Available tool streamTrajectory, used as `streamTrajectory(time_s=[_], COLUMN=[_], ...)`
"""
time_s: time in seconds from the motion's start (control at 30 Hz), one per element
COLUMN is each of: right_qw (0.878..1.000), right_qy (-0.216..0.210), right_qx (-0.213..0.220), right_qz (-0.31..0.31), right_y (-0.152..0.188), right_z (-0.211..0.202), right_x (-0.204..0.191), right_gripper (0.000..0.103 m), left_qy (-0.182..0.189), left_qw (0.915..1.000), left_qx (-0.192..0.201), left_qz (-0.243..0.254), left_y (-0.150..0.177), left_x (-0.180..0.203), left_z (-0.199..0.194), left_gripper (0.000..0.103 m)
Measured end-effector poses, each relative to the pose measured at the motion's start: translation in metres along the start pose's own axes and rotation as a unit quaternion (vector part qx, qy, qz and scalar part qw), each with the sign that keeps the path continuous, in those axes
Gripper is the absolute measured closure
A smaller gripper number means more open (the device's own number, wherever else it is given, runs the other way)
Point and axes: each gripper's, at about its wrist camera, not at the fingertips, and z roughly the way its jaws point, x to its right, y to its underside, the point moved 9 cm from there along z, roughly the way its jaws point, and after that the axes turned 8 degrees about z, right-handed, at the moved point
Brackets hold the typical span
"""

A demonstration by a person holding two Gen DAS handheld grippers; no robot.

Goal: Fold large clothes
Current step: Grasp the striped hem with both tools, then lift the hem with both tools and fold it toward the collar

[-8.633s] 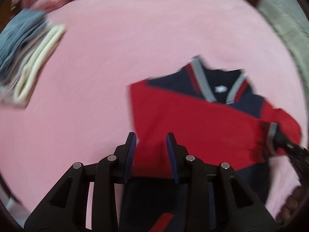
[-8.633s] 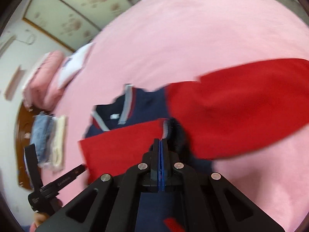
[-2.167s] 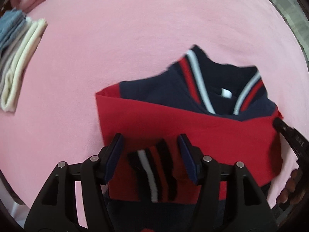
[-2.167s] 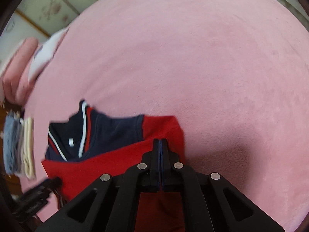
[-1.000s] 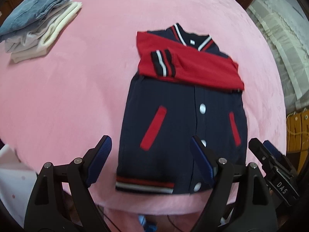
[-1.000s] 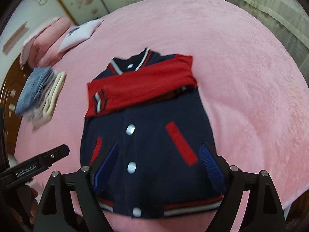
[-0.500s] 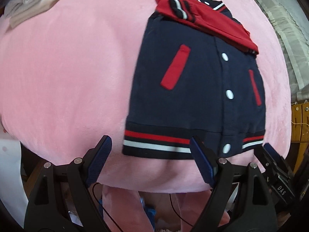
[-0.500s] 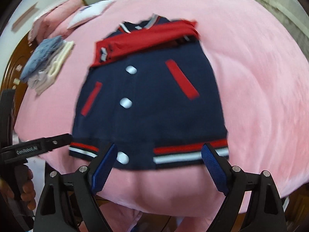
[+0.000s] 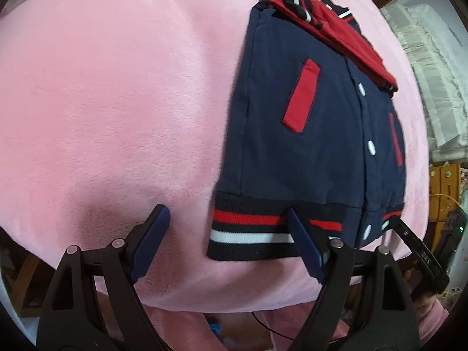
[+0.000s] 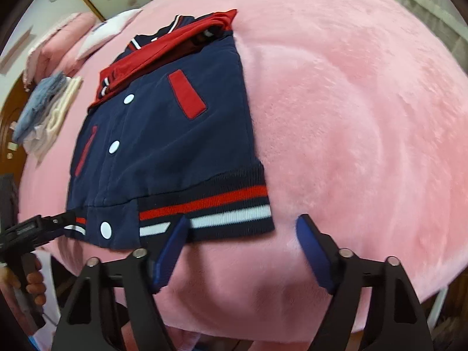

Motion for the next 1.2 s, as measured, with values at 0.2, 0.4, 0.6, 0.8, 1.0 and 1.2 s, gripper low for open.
streamTrajectory(time_s=[0.2, 0.4, 0.6, 0.8, 1.0, 1.2], right_qw=[0.995, 0.987, 0.974, 0.948, 0.938, 0.939], right_qy=[-0.06, -0.098, -0.159, -0.233, -0.264, -0.215], right_qx=[-0.038, -0.056, -0.043, -0.015, 0.05, 0.068], right_qz=[0.068, 0.117, 0.158, 0.215, 0.22, 0.261], right_y=[-0.02, -0.033, -0.059, -0.126, -0.216, -0.291], right_z=[0.004, 0.0, -0.031, -0.069, -0.097, -0.075], right_x=[0.006, -0.017, -0.056, -0.097, -0.122, -0.107], right_gripper=[0.073, 0.09, 0.09, 0.091, 0.091, 0.091], left_qy=[0.066, 0.121, 0.184, 0.243, 0.253, 0.156], left_qw=[0.9973, 0.9891, 0.9737, 0.9508, 0.9311, 0.9527], left_qx=[-0.004, 0.018, 0.073, 0.16, 0.222, 0.217], left_qz=[-0.032, -0.082, -0.112, -0.108, -0.141, -0.146], left_y=[0.005, -0.007, -0.042, -0.107, -0.185, -0.238], left_x=[0.011, 0.03, 0.065, 0.093, 0.083, 0.054], left_z=[-0.003, -0.015, -0.058, -0.114, -0.135, -0.118], left_gripper=[0.063, 0.092, 0.093, 0.093, 0.093, 0.093])
